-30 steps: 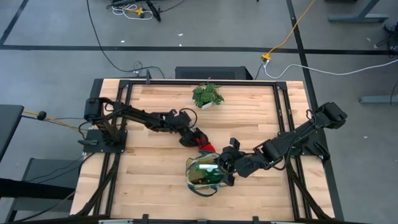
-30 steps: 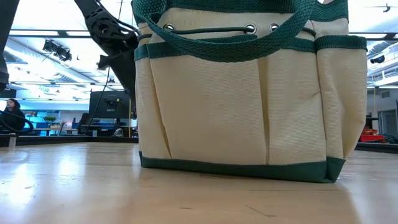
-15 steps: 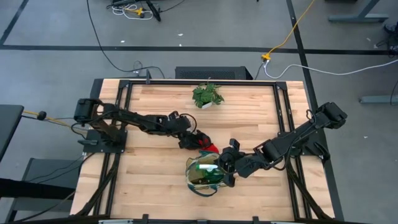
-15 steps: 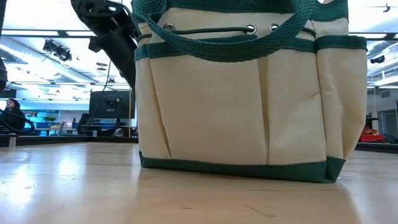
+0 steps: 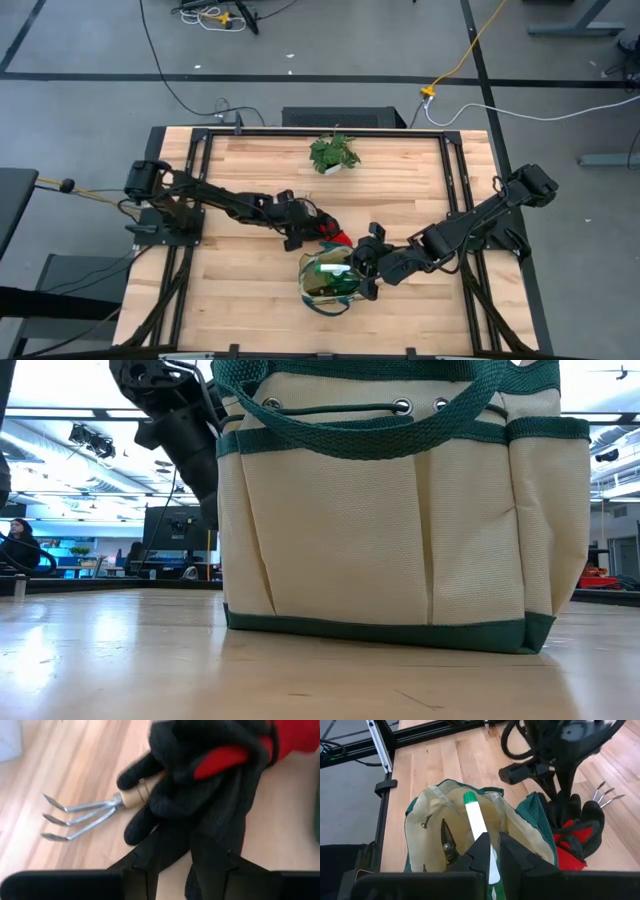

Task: Pick & Place Garden tools in Gardening bag
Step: Put the red gloves into the gray gardening bag

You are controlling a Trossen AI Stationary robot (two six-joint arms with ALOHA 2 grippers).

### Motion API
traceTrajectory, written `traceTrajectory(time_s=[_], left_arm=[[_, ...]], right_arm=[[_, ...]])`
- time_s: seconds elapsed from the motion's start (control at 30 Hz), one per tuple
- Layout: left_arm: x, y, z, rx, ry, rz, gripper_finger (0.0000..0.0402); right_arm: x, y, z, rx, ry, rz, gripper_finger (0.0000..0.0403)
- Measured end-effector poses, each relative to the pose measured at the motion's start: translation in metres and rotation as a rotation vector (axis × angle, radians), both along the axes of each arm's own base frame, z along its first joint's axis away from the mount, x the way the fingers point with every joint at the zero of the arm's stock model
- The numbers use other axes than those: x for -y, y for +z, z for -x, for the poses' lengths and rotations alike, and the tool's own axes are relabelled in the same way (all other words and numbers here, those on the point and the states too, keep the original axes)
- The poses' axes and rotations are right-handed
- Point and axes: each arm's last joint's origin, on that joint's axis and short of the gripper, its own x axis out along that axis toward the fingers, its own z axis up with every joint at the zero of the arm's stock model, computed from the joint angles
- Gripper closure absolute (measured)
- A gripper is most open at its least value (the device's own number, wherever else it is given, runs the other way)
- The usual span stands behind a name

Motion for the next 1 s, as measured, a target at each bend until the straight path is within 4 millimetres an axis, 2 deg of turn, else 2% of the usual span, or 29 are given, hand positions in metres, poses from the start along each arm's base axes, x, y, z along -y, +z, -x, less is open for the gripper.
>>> traceTrajectory(time_s=[0.17,0.4,0.5,0.6,0.73,1.0], left_arm=[[0.000,-0.013,-0.002,-0.048,-0.019,-0.013,0.0285],[0.000,-0.030,-0.005,-0.104,-0.066,-0.063,0.0243],[0.000,-0.038,-0.006,-0.131,-0.069,-0.068,0.0241],[0.001,-0.040,-0.006,-0.133,-0.070,-0.056,0.0279],[0.004,-0.033,-0.004,-0.121,-0.091,-0.048,0.0379],[0.019,-0.015,0.007,-0.133,-0.132,-0.064,0.0397]], right_arm=[[0.000,0.000,0.000,0.000,0.000,0.000,0.0365],[0.000,0.000,0.000,0.002,0.000,0.000,0.0365],[0.000,0.000,0.000,0.003,0.000,-0.001,0.0365],[0.000,0.000,0.000,0.004,0.000,-0.002,0.0365],[0.000,0.000,0.000,0.006,-0.001,-0.002,0.0365],[0.000,0.001,-0.001,0.008,-0.001,-0.004,0.0365]])
